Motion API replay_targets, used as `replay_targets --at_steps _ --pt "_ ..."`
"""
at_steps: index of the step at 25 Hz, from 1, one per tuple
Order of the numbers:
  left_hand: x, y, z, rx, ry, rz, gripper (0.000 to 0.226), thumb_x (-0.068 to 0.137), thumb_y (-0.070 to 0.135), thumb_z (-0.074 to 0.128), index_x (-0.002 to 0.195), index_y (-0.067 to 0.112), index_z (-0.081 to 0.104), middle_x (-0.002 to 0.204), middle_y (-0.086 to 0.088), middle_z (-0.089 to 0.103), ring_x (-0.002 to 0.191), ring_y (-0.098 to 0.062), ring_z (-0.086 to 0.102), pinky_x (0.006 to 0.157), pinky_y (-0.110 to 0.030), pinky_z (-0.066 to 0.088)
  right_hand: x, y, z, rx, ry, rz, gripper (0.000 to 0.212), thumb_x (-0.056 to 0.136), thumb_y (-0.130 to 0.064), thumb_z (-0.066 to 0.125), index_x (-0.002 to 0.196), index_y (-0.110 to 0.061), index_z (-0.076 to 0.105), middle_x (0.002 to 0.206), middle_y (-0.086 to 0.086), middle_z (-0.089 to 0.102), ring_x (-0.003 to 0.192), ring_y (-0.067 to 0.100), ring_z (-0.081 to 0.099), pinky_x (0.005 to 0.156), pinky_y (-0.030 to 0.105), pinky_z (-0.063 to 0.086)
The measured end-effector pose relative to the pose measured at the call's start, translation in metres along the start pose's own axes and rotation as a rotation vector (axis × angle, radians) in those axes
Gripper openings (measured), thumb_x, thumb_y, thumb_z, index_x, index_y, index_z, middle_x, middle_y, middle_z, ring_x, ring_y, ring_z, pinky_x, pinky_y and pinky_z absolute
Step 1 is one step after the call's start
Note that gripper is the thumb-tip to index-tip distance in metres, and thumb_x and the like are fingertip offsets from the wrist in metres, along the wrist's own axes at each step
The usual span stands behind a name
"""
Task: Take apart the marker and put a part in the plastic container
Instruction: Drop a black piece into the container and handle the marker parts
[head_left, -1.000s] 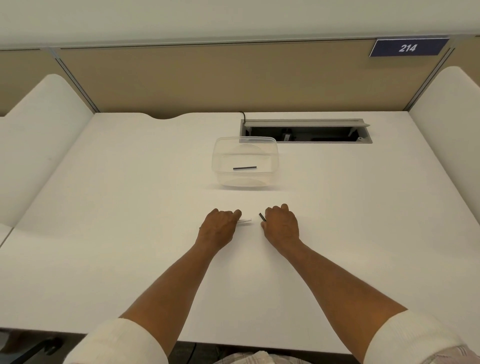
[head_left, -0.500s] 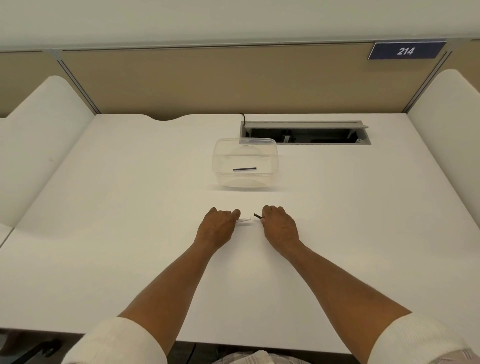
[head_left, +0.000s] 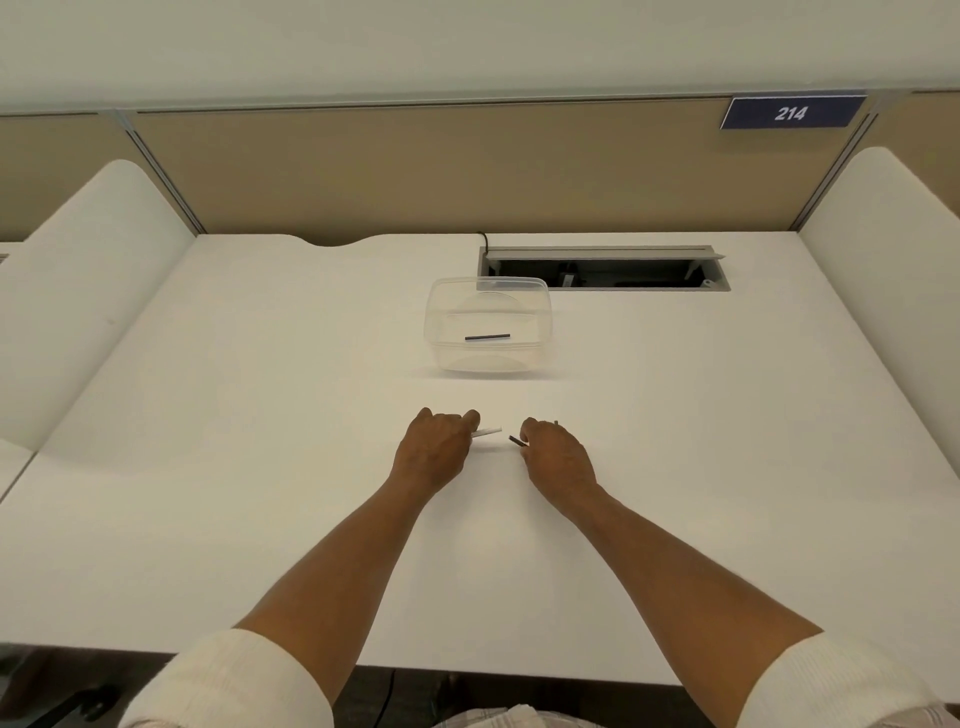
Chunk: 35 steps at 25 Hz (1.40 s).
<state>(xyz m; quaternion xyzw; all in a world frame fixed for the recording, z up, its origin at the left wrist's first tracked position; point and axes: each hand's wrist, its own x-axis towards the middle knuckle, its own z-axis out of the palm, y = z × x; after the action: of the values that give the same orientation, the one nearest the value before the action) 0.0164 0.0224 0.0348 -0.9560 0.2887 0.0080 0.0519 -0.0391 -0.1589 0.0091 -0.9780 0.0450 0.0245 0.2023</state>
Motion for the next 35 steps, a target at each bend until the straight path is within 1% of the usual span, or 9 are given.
replay_targets --at_steps 4,13,17,21,24,28,31,33,35 --pt "-0.008 0.001 0.001 -0.006 -0.014 -0.003 0.013 0.095 0.009 0.042 0.102 0.017 0.049 0.083 -0.003 0.069 0.070 -0.031 0.061 0.068 -0.033 0.029 -0.012 -0.004 0.012 -0.005 -0.042 0.008 0.010 0.094 -0.018 0.055 0.100 -0.011 0.055 0.096 0.007 0.063 0.092 0.028 0.059 0.069 0.034 0.042" --pt "-0.019 -0.003 0.001 -0.007 -0.016 -0.017 0.010 0.096 0.012 0.042 0.101 0.018 0.049 0.084 -0.002 0.069 0.068 -0.031 0.059 0.066 -0.033 0.030 -0.013 -0.006 0.015 -0.018 -0.033 0.043 0.016 0.094 -0.024 0.056 0.102 -0.010 0.055 0.102 0.007 0.061 0.097 0.028 0.059 0.070 0.033 0.040" --pt "-0.018 -0.003 0.003 -0.022 -0.008 -0.013 0.011 0.097 0.013 0.041 0.101 0.017 0.049 0.085 -0.003 0.068 0.070 -0.031 0.059 0.068 -0.034 0.030 -0.015 -0.003 0.010 -0.034 0.033 0.067 0.024 0.096 -0.032 0.055 0.108 -0.010 0.055 0.105 0.005 0.061 0.099 0.026 0.060 0.074 0.033 0.045" --pt "-0.015 -0.002 0.005 -0.006 -0.003 0.000 0.011 0.097 0.014 0.040 0.103 0.017 0.049 0.085 -0.002 0.068 0.071 -0.030 0.061 0.066 -0.032 0.028 -0.010 0.006 0.003 -0.075 0.127 0.214 0.025 0.099 -0.027 0.048 0.115 -0.007 0.049 0.112 0.008 0.055 0.101 0.026 0.057 0.077 0.035 0.047" --pt "-0.014 -0.003 0.005 -0.008 -0.003 -0.003 0.011 0.098 0.016 0.039 0.104 0.018 0.049 0.086 -0.002 0.069 0.071 -0.030 0.061 0.066 -0.032 0.028 -0.005 0.016 0.000 -0.029 0.085 0.313 0.026 0.099 -0.025 0.049 0.116 -0.005 0.050 0.115 0.010 0.056 0.104 0.028 0.058 0.080 0.035 0.046" --pt "-0.014 -0.005 0.004 -0.007 -0.001 -0.011 0.012 0.098 0.015 0.040 0.105 0.018 0.050 0.087 -0.002 0.069 0.070 -0.030 0.059 0.067 -0.032 0.028 -0.001 0.018 0.002 -0.030 0.032 0.344 0.019 0.098 -0.018 0.050 0.112 -0.006 0.054 0.114 0.010 0.059 0.105 0.027 0.060 0.082 0.033 0.046" --pt "-0.013 -0.008 0.003 0.000 -0.004 -0.015 0.012 0.097 0.014 0.040 0.104 0.018 0.050 0.086 -0.002 0.068 0.070 -0.029 0.059 0.068 -0.032 0.029 -0.001 0.017 0.002 -0.077 0.007 0.323 0.016 0.097 -0.013 0.047 0.110 -0.008 0.054 0.112 0.007 0.060 0.105 0.025 0.060 0.080 0.032 0.047" --pt "-0.013 -0.009 0.002 0.000 -0.003 -0.019 0.013 0.097 0.013 0.041 0.105 0.018 0.050 0.087 -0.002 0.068 0.071 -0.029 0.059 0.069 -0.033 0.030 -0.001 0.019 0.000 -0.059 -0.007 0.221 0.015 0.096 -0.013 0.044 0.107 -0.010 0.054 0.108 0.005 0.058 0.102 0.024 0.057 0.078 0.033 0.045" --pt "-0.012 -0.010 0.001 -0.006 -0.002 -0.019 0.013 0.097 0.013 0.041 0.105 0.018 0.050 0.087 -0.002 0.068 0.071 -0.029 0.060 0.069 -0.033 0.030 -0.002 0.019 -0.001 0.025 -0.033 0.089 0.009 0.096 -0.014 0.042 0.098 -0.013 0.051 0.101 0.002 0.055 0.093 0.023 0.053 0.072 0.033 0.041"
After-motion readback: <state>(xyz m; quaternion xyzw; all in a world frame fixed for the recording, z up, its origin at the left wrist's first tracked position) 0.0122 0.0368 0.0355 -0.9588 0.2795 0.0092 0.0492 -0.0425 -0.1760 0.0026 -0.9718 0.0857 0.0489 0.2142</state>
